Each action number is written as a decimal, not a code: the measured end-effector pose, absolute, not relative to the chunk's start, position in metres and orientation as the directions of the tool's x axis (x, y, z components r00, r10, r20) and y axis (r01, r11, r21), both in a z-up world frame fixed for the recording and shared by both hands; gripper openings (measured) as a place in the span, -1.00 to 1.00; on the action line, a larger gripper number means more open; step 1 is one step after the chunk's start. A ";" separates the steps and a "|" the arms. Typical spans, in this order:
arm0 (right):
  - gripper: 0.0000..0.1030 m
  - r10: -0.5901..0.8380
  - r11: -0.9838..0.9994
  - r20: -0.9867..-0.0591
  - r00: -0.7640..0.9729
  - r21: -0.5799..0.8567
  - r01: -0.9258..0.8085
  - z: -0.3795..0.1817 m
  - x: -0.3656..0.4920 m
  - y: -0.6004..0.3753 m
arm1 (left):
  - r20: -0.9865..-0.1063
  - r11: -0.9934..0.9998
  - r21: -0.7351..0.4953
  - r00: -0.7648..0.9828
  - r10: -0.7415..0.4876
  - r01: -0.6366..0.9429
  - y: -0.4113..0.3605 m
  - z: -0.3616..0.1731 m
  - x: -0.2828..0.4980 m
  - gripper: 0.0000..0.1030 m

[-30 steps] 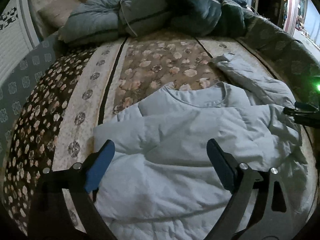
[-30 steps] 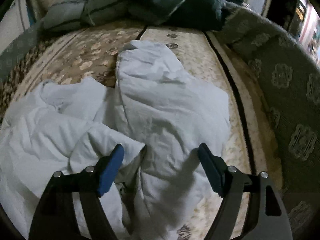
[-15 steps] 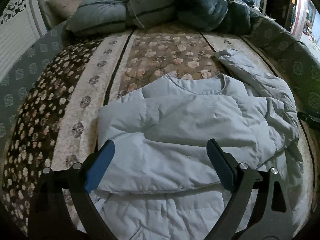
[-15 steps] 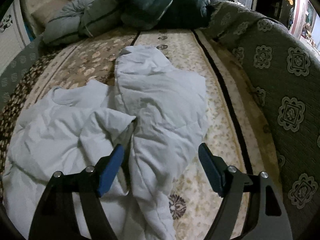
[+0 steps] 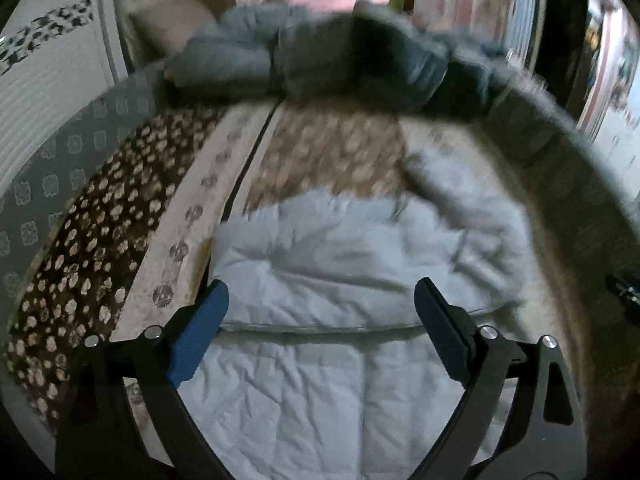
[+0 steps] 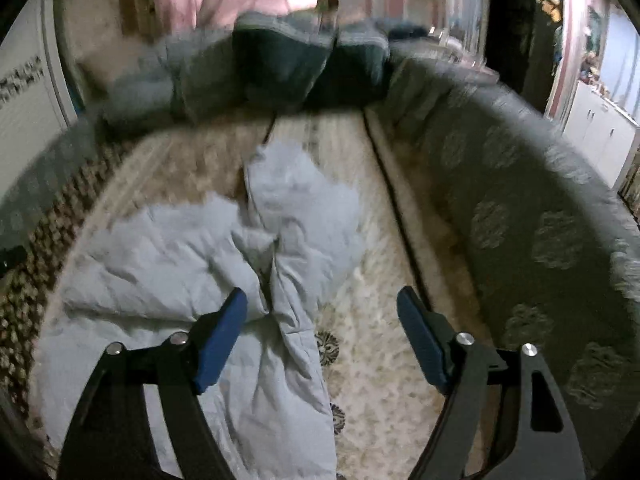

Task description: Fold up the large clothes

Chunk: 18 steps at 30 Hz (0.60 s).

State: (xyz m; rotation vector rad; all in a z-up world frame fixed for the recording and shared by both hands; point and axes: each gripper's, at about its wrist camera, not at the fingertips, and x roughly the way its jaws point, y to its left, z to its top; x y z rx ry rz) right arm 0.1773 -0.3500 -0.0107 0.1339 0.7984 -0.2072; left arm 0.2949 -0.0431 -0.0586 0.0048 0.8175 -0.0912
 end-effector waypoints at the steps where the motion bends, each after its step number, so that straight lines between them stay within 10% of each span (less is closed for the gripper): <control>1: 0.57 -0.136 0.967 -0.704 0.697 0.059 0.248 -0.003 0.158 -0.351 | -0.697 0.992 -0.086 0.706 -0.125 0.091 -0.040 -0.051 0.273 0.94; 18: 0.64 -0.205 0.950 -0.716 0.668 0.020 0.313 0.001 0.166 -0.390 | -0.669 0.974 0.043 0.730 -0.139 0.225 -0.072 -0.019 0.283 0.94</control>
